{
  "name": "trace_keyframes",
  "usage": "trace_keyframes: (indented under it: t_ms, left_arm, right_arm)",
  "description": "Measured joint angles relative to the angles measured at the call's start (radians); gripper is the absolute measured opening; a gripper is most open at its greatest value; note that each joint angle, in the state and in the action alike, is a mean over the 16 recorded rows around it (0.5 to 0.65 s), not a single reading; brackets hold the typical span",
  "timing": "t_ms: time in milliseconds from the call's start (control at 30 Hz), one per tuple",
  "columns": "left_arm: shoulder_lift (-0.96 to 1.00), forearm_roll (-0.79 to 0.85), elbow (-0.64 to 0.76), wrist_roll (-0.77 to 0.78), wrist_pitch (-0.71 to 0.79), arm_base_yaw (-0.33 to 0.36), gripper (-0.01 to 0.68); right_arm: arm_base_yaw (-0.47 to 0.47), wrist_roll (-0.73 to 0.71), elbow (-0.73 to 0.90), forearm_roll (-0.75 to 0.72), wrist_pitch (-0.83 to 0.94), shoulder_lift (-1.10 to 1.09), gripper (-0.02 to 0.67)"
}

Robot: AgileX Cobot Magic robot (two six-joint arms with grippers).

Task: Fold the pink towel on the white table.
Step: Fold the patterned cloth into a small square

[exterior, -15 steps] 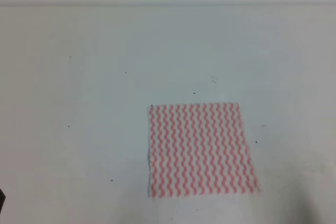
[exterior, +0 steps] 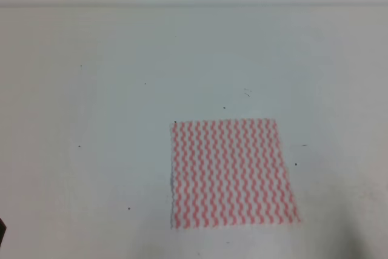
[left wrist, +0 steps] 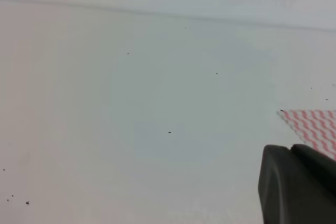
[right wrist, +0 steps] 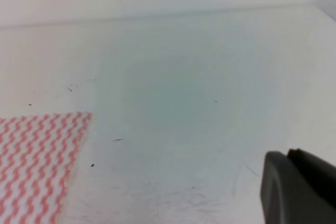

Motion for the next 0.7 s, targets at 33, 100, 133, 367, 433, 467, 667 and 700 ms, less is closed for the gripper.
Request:
trace_keyframes:
  t_ms: [33, 100, 133, 367, 433, 467, 667, 700]
  left_arm:
    - [0.0, 0.0, 0.0, 0.0, 0.0, 0.0, -0.004]
    - [0.0, 0.0, 0.0, 0.0, -0.001, 0.0, -0.004]
    - [0.002, 0.0, -0.002, 0.0, -0.001, 0.0, -0.004]
    - [-0.002, -0.001, 0.002, 0.0, -0.002, 0.0, -0.004]
    - [-0.005, -0.002, 0.005, 0.0, -0.007, 0.0, -0.004]
    - [-0.007, -0.002, 0.005, 0.0, -0.008, 0.0, -0.004]
    - [-0.004, -0.021, 0.003, -0.006, -0.036, 0.0, -0.004]
    - [-0.004, -0.03, 0.003, -0.009, -0.047, 0.0, -0.004]
  right_arm:
    - [0.0, 0.0, 0.0, 0.0, 0.0, 0.0, -0.017]
    - [0.0, 0.0, 0.0, 0.0, 0.0, 0.0, -0.017]
    - [0.0, 0.0, 0.0, 0.0, 0.0, 0.0, -0.017]
    - [0.0, 0.0, 0.003, 0.0, -0.002, -0.002, -0.018]
    - [0.0, 0.0, 0.003, 0.0, -0.002, -0.002, -0.018]
    - [0.0, 0.0, 0.003, 0.0, -0.003, -0.002, -0.018]
    - [0.0, 0.0, -0.001, 0.015, -0.019, 0.004, -0.018]
    - [0.0, 0.0, -0.001, 0.036, -0.027, 0.004, -0.018]
